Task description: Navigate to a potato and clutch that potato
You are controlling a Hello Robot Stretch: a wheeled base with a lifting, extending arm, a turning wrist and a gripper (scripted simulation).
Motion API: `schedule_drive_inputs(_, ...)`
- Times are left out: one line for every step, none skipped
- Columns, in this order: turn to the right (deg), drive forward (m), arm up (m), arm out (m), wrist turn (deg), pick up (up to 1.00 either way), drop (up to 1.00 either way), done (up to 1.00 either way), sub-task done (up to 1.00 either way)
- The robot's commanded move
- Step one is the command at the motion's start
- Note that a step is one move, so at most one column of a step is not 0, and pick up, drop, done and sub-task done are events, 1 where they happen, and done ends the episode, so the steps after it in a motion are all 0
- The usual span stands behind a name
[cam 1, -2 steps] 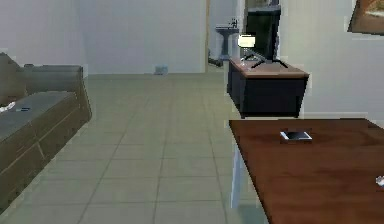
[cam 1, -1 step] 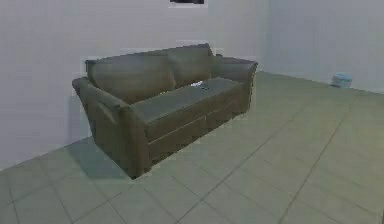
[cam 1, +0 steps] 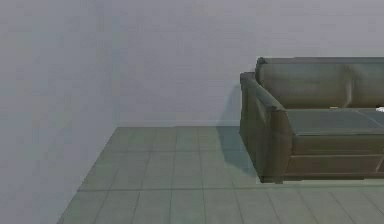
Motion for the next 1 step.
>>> schedule_drive_inputs(0.0, 0.20, 0.00, 0.00, 0.0, 0.00, 0.00, 0.00, 0.00)
